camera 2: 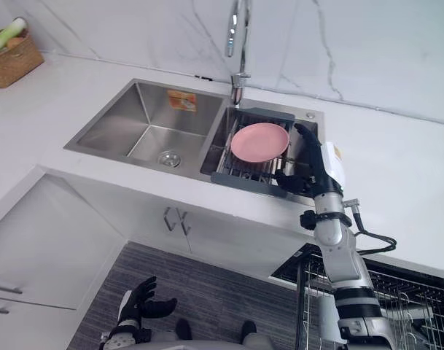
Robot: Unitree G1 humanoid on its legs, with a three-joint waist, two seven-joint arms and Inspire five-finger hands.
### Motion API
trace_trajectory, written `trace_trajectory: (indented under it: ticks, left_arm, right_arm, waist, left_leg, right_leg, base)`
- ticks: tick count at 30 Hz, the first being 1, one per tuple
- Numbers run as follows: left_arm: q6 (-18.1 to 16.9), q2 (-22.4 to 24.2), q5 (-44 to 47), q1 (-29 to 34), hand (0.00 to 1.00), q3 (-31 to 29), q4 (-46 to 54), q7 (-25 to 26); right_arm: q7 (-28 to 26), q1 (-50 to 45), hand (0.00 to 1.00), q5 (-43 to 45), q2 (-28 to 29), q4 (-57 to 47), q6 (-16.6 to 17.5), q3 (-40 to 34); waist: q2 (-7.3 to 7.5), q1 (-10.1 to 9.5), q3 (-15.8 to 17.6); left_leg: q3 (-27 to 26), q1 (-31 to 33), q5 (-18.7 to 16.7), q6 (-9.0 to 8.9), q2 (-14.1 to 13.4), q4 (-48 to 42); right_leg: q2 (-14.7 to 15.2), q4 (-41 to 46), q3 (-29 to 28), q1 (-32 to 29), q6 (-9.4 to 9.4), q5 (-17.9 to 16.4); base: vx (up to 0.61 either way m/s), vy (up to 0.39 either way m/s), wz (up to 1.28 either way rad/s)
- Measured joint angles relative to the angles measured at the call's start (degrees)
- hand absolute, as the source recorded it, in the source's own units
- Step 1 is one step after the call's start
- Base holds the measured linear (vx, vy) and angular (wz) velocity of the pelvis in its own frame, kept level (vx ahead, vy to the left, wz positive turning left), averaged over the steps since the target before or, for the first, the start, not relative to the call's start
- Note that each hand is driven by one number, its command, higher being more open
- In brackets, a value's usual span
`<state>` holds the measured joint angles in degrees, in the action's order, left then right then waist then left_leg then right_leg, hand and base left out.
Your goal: Walk over to the sink, pick up the cup, carry it to the dishwasher, place the cup inside the dishwasher, then close the dishwasher door
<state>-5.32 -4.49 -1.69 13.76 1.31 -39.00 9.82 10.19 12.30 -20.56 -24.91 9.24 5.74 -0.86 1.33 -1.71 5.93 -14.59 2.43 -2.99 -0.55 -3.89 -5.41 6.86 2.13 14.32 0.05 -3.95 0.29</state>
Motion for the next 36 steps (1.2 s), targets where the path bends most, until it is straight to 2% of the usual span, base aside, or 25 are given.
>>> trace_trajectory:
  ticks: [4, 10, 20, 28, 36]
  left_arm:
    - [-0.1, 0.0, 0.7, -0.4, 0.9, -0.6, 0.0, 0.2]
    - [-0.1, 0.2, 1.8, -0.7, 0.9, -1.7, -0.2, 1.3]
    - [-0.1, 0.4, 2.2, -1.9, 0.9, -2.2, -0.3, 1.5]
    - [-0.1, 0.7, 2.4, -2.5, 0.9, -2.1, -0.2, 1.5]
    - [-0.1, 1.1, 2.4, -2.8, 0.9, -2.1, 0.0, 1.4]
  right_arm:
    - [-0.2, 6.0, 0.9, -2.2, -2.4, 6.0, 0.0, 5.5]
    - [-0.4, 10.8, 0.9, -5.6, -4.2, 13.0, -1.4, 8.0]
    - [0.3, 15.5, 0.9, -10.2, -5.2, 16.8, -5.4, 7.3]
    - [0.3, 16.2, 0.9, -10.6, -5.2, 16.8, -5.6, 3.7]
    - [0.3, 18.6, 0.9, -13.0, -6.7, 17.9, -6.7, 3.4]
  waist:
    - [0.13, -1.17, 0.1]
    - [0.27, -2.2, 0.1]
    - [0.41, -2.08, 2.4]
    - [0.2, -1.81, 3.8]
    - [-0.9, -1.59, 6.1]
  left_leg:
    - [2.2, 1.9, 0.2, 0.02, 0.3, -0.9]
    - [3.3, 3.4, 0.2, 0.01, 0.3, -1.9]
    - [2.9, 5.0, -0.1, 0.0, 0.0, -3.5]
    - [2.6, 4.9, -0.2, 0.06, -0.1, -3.9]
    - [1.8, 4.6, -0.3, 0.03, -0.2, -4.0]
  right_leg:
    - [0.3, -0.1, 2.6, -0.1, 0.0, 0.0]
    - [0.3, 0.0, 3.7, -0.6, 0.0, 0.0]
    - [0.6, 3.0, 3.0, -3.1, 0.07, -0.9]
    - [0.9, 5.2, 2.3, -4.2, 0.06, -2.2]
    - [1.1, 7.1, 1.5, -5.1, 0.18, -2.9]
  base:
    - [-0.01, 0.003, 0.26]
    - [-0.02, -0.005, 0.12]
    - [-0.02, 0.0, -0.02]
    - [0.01, -0.004, -0.02]
    - [-0.02, -0.007, -0.05]
